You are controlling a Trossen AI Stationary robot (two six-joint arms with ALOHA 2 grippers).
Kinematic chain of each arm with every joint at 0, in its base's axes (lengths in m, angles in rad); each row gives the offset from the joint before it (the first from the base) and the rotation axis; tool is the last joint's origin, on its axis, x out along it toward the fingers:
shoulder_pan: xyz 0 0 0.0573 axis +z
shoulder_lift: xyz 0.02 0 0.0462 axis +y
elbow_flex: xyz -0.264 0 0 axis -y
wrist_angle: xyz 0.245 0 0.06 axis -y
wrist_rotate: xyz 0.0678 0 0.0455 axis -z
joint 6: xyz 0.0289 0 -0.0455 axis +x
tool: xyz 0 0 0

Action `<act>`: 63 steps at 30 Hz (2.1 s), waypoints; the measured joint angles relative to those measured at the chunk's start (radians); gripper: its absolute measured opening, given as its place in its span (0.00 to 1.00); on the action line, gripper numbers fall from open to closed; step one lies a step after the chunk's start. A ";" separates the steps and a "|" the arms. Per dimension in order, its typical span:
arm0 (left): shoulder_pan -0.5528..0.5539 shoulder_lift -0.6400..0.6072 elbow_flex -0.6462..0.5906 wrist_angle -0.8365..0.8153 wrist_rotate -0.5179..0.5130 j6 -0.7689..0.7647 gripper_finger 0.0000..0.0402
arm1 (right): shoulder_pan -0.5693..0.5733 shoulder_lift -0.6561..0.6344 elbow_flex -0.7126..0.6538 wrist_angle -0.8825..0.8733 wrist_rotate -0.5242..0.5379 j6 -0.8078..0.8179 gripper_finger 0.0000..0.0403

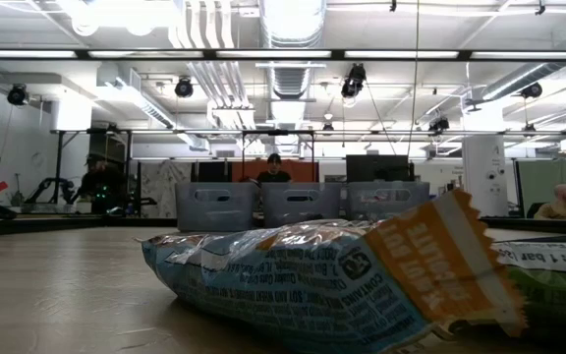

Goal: Pick and place Granola Bars by type
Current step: Put the yellow granola bar into the right black bin

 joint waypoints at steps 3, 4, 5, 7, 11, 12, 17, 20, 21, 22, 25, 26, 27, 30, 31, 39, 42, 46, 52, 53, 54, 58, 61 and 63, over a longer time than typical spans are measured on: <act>0.000 0.019 0.000 -0.007 0.000 0.003 0.52 | 0.000 0.000 0.000 -0.001 0.001 0.024 0.02; 0.000 0.027 0.000 -0.007 -0.002 0.012 0.52 | 0.000 0.000 0.000 -0.001 0.002 0.029 0.02; 0.000 0.034 0.000 -0.007 -0.003 0.024 0.52 | 0.000 0.000 -0.001 0.000 0.002 0.030 0.02; 0.000 0.050 0.000 -0.005 -0.011 0.050 0.52 | 0.000 0.000 -0.001 -0.001 0.002 0.030 0.02; 0.000 0.094 0.000 -0.003 -0.055 0.076 0.52 | 0.000 0.000 -0.001 -0.001 0.002 0.024 0.02; 0.000 0.105 0.000 -0.003 -0.068 0.079 0.52 | 0.000 0.000 -0.001 -0.001 0.002 0.023 0.02; -0.006 0.156 0.000 0.031 -0.106 0.090 0.52 | 0.000 0.000 -0.001 -0.002 0.002 -0.007 0.02; -0.014 0.185 0.000 0.057 -0.108 0.095 0.52 | 0.000 0.000 -0.001 -0.018 0.002 -0.015 0.02; -0.018 0.193 0.000 0.062 -0.108 0.094 0.52 | 0.000 0.000 -0.002 -0.023 0.002 -0.017 0.02; -0.019 0.201 0.000 0.069 -0.113 0.091 0.52 | 0.000 0.000 -0.003 -0.025 0.002 -0.018 0.02; -0.032 0.223 0.000 0.071 -0.146 0.101 0.52 | 0.000 0.001 -0.003 -0.024 0.002 -0.028 0.02; -0.033 0.233 0.000 0.072 -0.151 0.105 0.52 | 0.000 0.001 -0.004 -0.024 0.002 -0.028 0.02; -0.035 0.244 0.000 0.072 -0.154 0.104 0.52 | 0.000 0.001 -0.004 -0.024 0.002 -0.029 0.02; -0.039 0.275 0.000 0.072 -0.164 0.101 0.52 | 0.000 0.001 -0.006 -0.024 0.002 -0.035 0.02; -0.040 0.285 0.000 0.072 -0.170 0.101 0.52 | 0.000 0.001 -0.007 -0.025 0.002 -0.036 0.02; -0.044 0.360 0.000 0.069 -0.195 0.095 0.52 | 0.000 0.001 -0.017 -0.026 0.004 -0.036 0.02; -0.045 0.377 0.000 0.066 -0.204 0.095 0.52 | 0.000 0.001 -0.023 -0.026 0.005 -0.035 0.02; -0.045 0.390 0.000 0.062 -0.209 0.095 0.52 | 0.000 0.001 -0.036 -0.027 0.006 -0.025 0.02; -0.045 0.399 0.000 0.050 -0.223 0.095 0.52 | 0.000 0.001 -0.055 -0.027 0.007 -0.015 0.02; -0.044 0.399 0.000 0.052 -0.224 0.095 0.52 | 0.000 0.001 -0.057 -0.027 0.007 -0.010 0.02; -0.043 0.399 0.000 0.054 -0.226 0.095 0.52 | 0.000 0.001 -0.058 -0.027 0.007 -0.008 0.02; -0.042 0.399 -0.015 0.052 -0.231 0.095 0.52 | 0.000 0.001 -0.059 -0.027 0.007 -0.008 0.02; -0.041 0.399 -0.030 0.053 -0.233 0.092 0.52 | 0.000 0.001 -0.059 -0.027 0.007 -0.006 0.02; -0.041 0.399 -0.042 0.052 -0.232 0.090 0.52 | 0.000 0.001 -0.059 -0.027 0.007 -0.006 0.02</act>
